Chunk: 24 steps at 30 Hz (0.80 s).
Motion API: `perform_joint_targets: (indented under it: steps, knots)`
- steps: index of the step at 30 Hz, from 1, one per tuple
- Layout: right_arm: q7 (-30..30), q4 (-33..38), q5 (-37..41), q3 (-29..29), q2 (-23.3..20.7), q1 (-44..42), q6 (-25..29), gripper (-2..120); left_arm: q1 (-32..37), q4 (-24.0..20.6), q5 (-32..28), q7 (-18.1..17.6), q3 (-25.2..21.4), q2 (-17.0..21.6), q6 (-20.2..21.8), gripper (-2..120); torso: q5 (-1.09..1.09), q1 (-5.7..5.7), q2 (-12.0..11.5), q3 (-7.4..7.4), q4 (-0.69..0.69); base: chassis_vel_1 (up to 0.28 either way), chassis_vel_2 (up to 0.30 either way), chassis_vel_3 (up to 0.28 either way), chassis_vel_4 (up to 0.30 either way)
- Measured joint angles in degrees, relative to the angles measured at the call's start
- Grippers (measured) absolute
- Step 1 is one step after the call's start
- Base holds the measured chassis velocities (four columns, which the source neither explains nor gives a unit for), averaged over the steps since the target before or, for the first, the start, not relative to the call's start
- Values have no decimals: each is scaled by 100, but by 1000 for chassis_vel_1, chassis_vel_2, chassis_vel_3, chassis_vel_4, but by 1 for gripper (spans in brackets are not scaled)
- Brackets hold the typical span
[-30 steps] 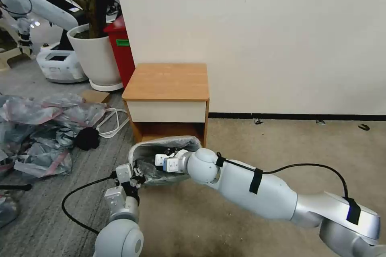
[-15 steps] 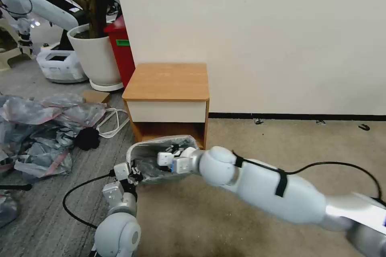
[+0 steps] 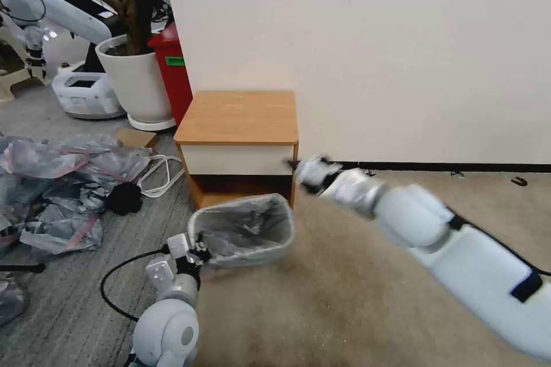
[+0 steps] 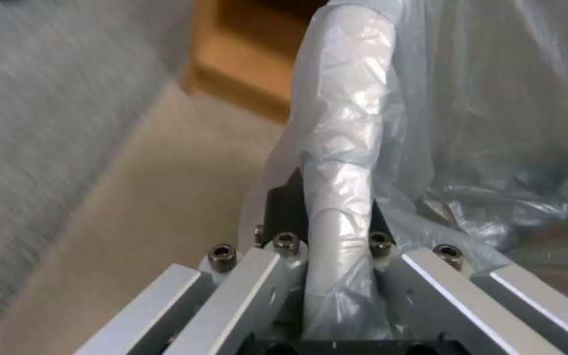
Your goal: Pick up the garbage bag from the table and place it over the trash can.
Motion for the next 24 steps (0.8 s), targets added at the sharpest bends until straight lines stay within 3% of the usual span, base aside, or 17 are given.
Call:
perform_joint_targets:
  steps: [5, 7, 14, 18, 24]
  knots:
    - [1201, 152, 1462, 960, 163, -838, 123, 0, -133, 9, -534, -294, 305, 77, 390, 3, 0, 0, 0, 0, 1, 0, 0, 0, 0]
    - [1342, 224, 1595, 1139, 214, -1026, 123, 2, -190, 29, -658, -402, 403, 101, 448, 3, -2, 0, 0, 0, 0, 0, 0, 0, 0]
    - [1587, 498, 1648, 1719, 544, -1758, 157, 26, -519, 147, -1164, -852, 765, 259, 681, 3, -1, 0, 0, 0, 0, 0, 0, 0, 0]
    - [1630, 573, 1620, 1921, 720, -2058, 176, 43, -758, 291, -1491, -1286, 1012, 374, 841, 3, -2, 0, 0, 0, 0, 0, 0, 0, 0]
    - [1636, 567, 1593, 1995, 784, -2117, 199, 61, -814, 429, -1544, -1478, 1157, 474, 922, 3, -2, 0, 0, 1, 1, 0, 0, 0, 0]
